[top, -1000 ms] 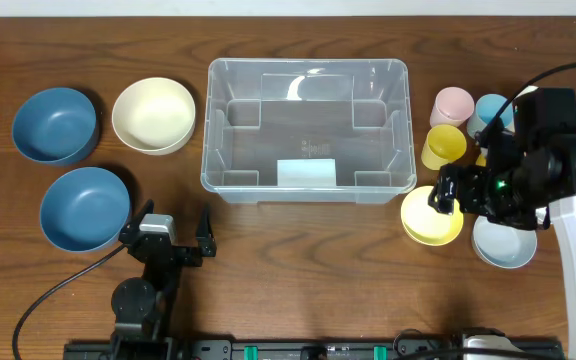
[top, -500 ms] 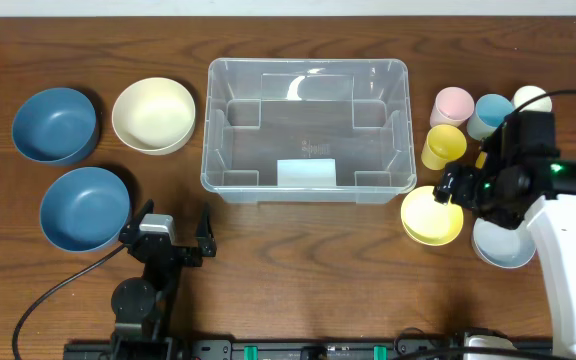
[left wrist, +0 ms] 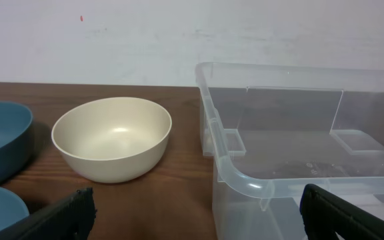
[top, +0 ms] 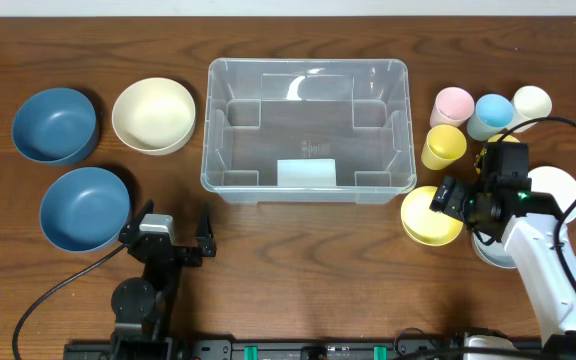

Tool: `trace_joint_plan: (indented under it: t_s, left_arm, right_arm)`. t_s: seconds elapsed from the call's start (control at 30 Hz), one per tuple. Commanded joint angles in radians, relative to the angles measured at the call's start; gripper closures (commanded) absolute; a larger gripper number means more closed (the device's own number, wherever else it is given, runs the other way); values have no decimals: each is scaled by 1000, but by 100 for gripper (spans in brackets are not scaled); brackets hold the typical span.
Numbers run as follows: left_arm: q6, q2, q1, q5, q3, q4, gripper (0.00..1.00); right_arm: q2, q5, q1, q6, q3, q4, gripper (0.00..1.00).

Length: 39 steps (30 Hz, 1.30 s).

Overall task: Pack container
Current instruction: 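Move the right gripper over the yellow bowl rim and lower, then close the right gripper on the yellow bowl rim and lift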

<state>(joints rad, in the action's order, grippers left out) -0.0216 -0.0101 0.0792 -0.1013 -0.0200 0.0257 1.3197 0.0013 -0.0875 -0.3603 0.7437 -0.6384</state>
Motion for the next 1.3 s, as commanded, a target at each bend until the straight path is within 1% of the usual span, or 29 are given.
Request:
trace_joint_plan:
  t_s: [0.0,0.07,0.17,0.27,0.4,0.67,0.77,0.8,0.93,1.13,1.23,1.27]
  left_arm:
    - [14,6,-5,-15,16,36,2]
    - [14,6,-5,-15,16,36,2]
    - [14,6,-5,-15,16,36,2]
    - [14,6,-5,-15,16,36,2]
    - [14,6,-5,-15,16,36,2]
    - [14,6,-5,-15,16,36,2]
    - [14,6,-5,-15,16,36,2]
    - [14,6,-5,-15,16,36,2]
    - [14,6,-5,-15,16,36,2]
    - [14,6,-5,-15,16,36,2]
    - [14,6,-5,-15,16,36,2]
    - [14,6,-5,-15,16,36,2]
  right_arm:
    - [-6,31,-6,9,-41,44,12]
    - [-5,18,-5,9,-45,61,15]
    - [-5,17,-5,10,-45,72,23]
    - [-5,17,-5,10,-45,75,34]
    - [-5,17,-5,10,-45,69,52]
    - [-4,26,-5,9,-45,48,64]
    - [-3,32,-5,9,-46,45,75]
    - [0,45,-5,5,-46,46,76]
    - [27,82,-5,-3,-46,49,76]
    - [74,95,-6,-10,-46,63,63]
    - [95,108,-6,-10,-46,72,63]
    - [105,108,-6,-10,-46,78,64]
